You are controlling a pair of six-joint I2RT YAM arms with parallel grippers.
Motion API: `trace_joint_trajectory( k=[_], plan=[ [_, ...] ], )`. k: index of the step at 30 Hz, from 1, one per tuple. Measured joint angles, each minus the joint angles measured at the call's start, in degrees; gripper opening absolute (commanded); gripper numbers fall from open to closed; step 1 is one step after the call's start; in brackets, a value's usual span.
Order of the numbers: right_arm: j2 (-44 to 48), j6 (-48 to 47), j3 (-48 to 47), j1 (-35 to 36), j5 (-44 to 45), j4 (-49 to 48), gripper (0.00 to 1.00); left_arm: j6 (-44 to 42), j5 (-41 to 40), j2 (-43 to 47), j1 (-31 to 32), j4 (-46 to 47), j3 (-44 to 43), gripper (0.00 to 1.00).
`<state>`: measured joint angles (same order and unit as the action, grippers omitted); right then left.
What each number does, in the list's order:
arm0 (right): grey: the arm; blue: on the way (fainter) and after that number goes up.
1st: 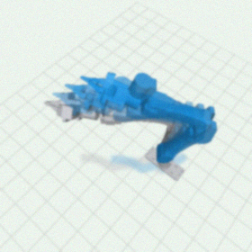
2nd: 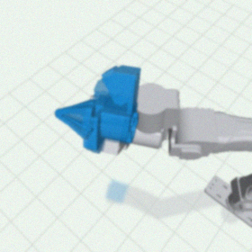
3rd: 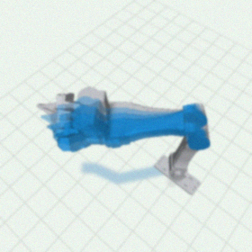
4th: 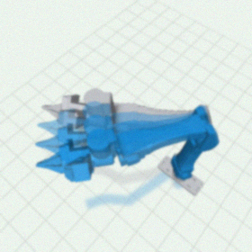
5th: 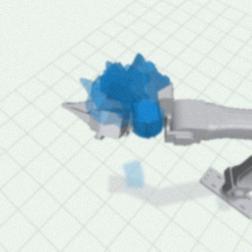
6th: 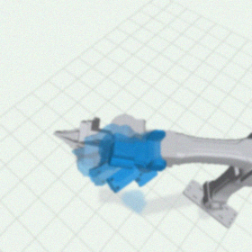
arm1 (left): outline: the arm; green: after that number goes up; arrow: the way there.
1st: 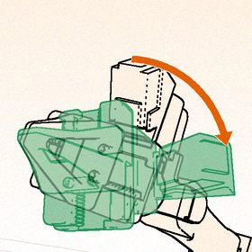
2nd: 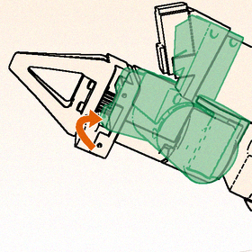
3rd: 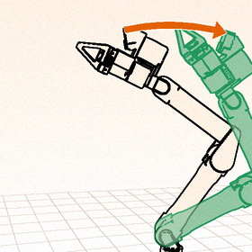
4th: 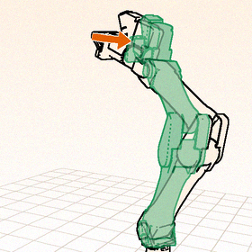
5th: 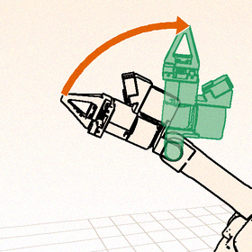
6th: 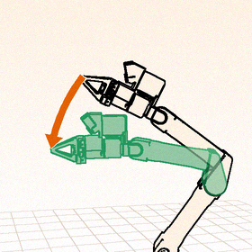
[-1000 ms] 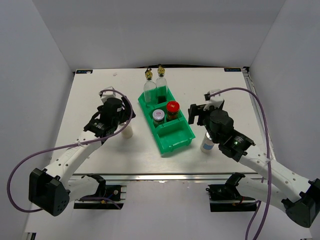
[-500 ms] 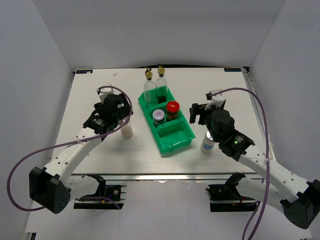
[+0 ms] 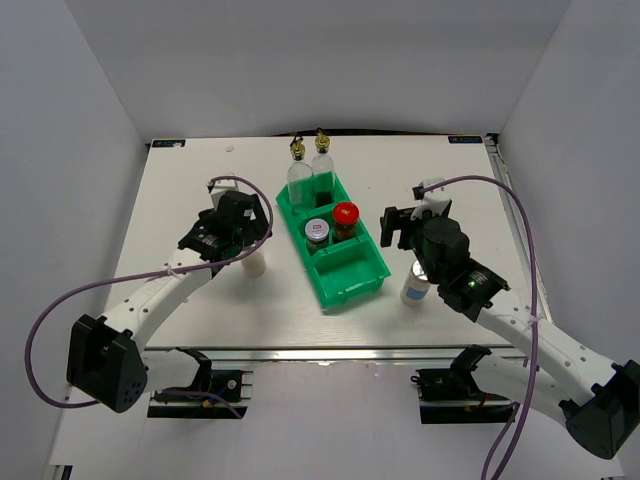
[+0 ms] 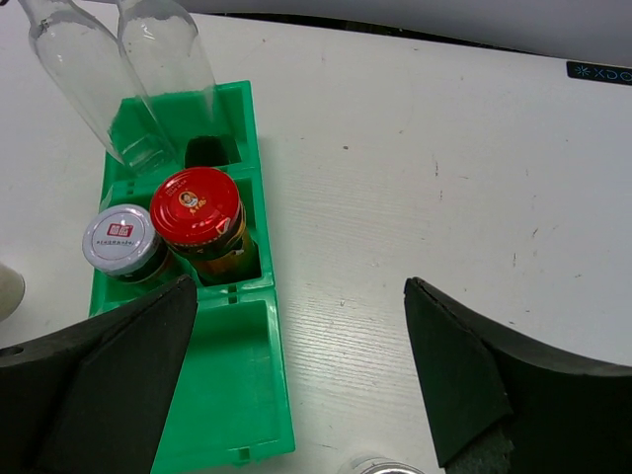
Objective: Organize the condiment bottles
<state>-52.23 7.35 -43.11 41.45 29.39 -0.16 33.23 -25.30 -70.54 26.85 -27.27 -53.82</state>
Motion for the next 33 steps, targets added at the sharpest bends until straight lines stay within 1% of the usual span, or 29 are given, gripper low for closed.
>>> trace_joint_trajectory(
  k=[8,13,14,15,16,17,18,20,21,24,25,28,29,33],
  plan=[
    [0.00,0.07,0.00,-0.63,-0.11,0.00,0.89,0.24,0.17,-0.37,0.68,-0.63,1.16,0.93],
    [0.00,0.15,0.00,-0.96,-0.44,0.02,0.89,0.68,0.17,-0.52,0.85,-1.64,1.77,0.84],
    [0.00,0.17,0.00,-1.01,-0.44,0.04,0.90,0.70,0.17,-0.52,0.94,-1.77,1.79,0.80],
    [0.00,0.20,0.00,-0.98,-0.46,0.04,0.90,0.76,0.15,-0.52,1.03,-1.84,1.81,0.77],
    [0.00,0.20,0.00,-0.98,-0.48,0.04,0.89,0.68,0.07,-0.52,1.11,-1.88,1.81,0.72],
    [0.00,0.20,0.00,-1.01,-0.50,0.04,0.89,0.72,0.02,-0.52,1.16,-1.88,1.81,0.72],
    [0.00,0.22,0.00,-1.07,-0.50,0.07,0.89,0.74,-0.02,-0.52,1.22,-1.86,1.81,0.66],
    [0.00,0.24,0.00,-1.25,-0.61,0.07,0.89,0.63,0.00,-0.52,1.31,-1.88,1.81,0.58],
    [0.00,0.26,0.00,-1.29,-0.61,0.07,0.90,0.63,0.02,-0.52,1.36,-1.88,1.81,0.47],
    [0.02,0.92,0.15,-1.38,0.00,0.13,0.90,0.42,0.37,-0.50,1.57,-1.88,1.79,0.30],
    [0.09,1.29,0.24,-1.40,0.68,0.26,0.89,0.28,0.59,-0.44,1.68,-1.92,1.73,0.19],
    [0.90,2.80,0.92,-1.84,3.13,0.90,0.90,0.20,1.86,0.28,2.27,-2.69,1.68,0.02],
    [1.29,3.34,0.94,-2.32,4.15,1.64,0.90,0.17,2.36,0.76,2.54,-2.99,1.64,0.00],
    [3.39,6.14,1.44,-4.66,7.19,3.13,0.89,-0.61,5.79,3.72,3.52,-3.80,0.50,0.00]
  ],
)
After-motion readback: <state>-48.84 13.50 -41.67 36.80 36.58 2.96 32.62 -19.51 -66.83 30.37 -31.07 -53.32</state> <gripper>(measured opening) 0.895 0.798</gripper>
